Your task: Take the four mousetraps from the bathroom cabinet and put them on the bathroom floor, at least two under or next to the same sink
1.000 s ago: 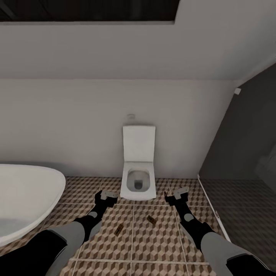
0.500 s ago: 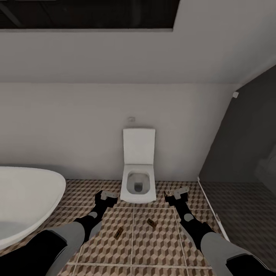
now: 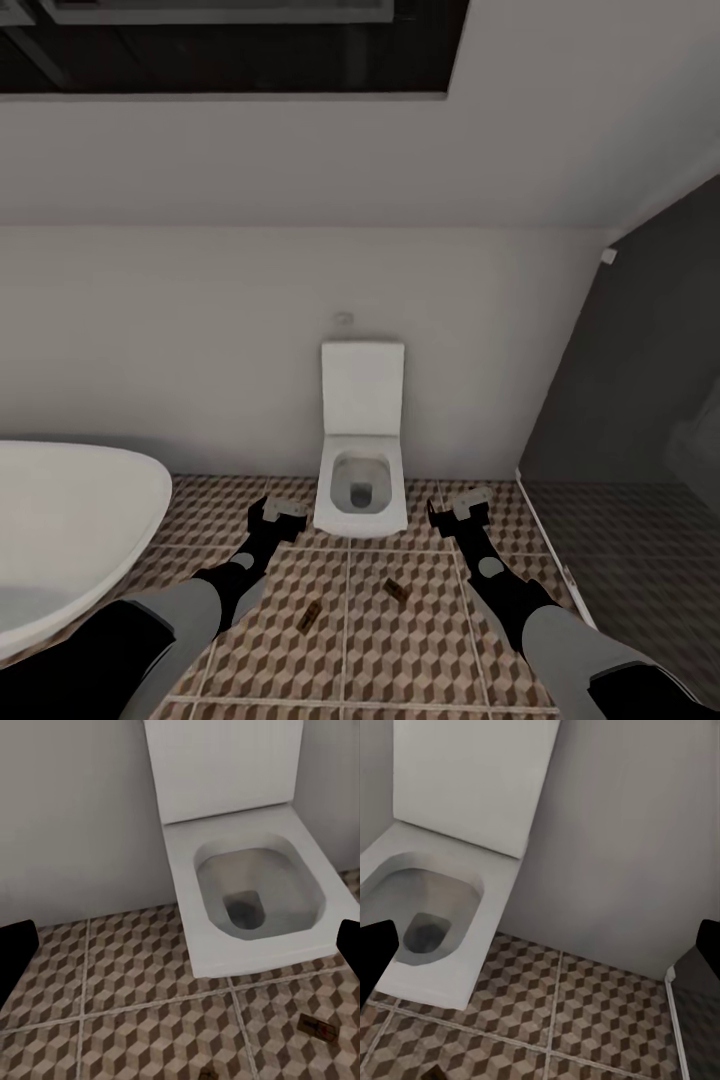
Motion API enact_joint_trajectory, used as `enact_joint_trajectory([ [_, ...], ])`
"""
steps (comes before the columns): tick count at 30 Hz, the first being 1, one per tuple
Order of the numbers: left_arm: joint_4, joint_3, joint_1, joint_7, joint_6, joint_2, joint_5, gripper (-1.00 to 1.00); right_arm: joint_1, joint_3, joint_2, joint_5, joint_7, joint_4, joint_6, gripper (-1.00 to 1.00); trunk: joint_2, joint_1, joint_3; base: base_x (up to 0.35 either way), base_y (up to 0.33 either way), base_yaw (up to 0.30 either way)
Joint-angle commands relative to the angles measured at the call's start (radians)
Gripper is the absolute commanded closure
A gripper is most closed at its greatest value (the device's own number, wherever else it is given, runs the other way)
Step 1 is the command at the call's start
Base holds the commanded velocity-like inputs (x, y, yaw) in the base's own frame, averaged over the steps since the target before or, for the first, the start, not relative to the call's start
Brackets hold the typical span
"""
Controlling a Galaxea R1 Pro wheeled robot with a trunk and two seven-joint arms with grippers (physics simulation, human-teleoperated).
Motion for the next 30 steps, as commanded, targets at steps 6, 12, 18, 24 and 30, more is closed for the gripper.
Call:
enact_joint_trajectory([
  [6, 0.005, -0.009, -0.001, 0.003, -0.006, -0.003, 0.006, -1.0, -0.001, 0.002, 0.001, 0.01, -0.009, 0.001, -0.001, -1.0, -0.002, 0.001, 0.008, 0.0, 0.0, 0.0],
  [12, 0.005, -0.009, -0.001, 0.003, -0.006, -0.004, 0.006, -1.0, -0.001, 0.002, 0.001, 0.01, -0.009, 0.002, -0.001, -1.0, -0.002, 0.001, 0.017, 0.0, 0.0, 0.0],
  [18, 0.005, -0.009, -0.001, 0.003, -0.006, -0.004, 0.006, -1.0, -0.001, 0.002, 0.001, 0.01, -0.009, 0.002, -0.001, -1.0, -0.002, 0.001, 0.027, 0.0, 0.0, 0.0],
  [24, 0.005, -0.009, -0.001, 0.003, -0.006, -0.004, 0.006, -1.0, -0.001, 0.002, 0.001, 0.01, -0.009, 0.002, -0.001, -1.0, -0.002, 0.001, 0.037, 0.0, 0.0, 0.0],
  [30, 0.005, -0.008, -0.001, 0.003, -0.006, -0.004, 0.006, -1.0, -0.001, 0.002, 0.001, 0.011, -0.009, 0.003, -0.001, -1.0, -0.002, 0.001, 0.047, 0.0, 0.0, 0.0],
])
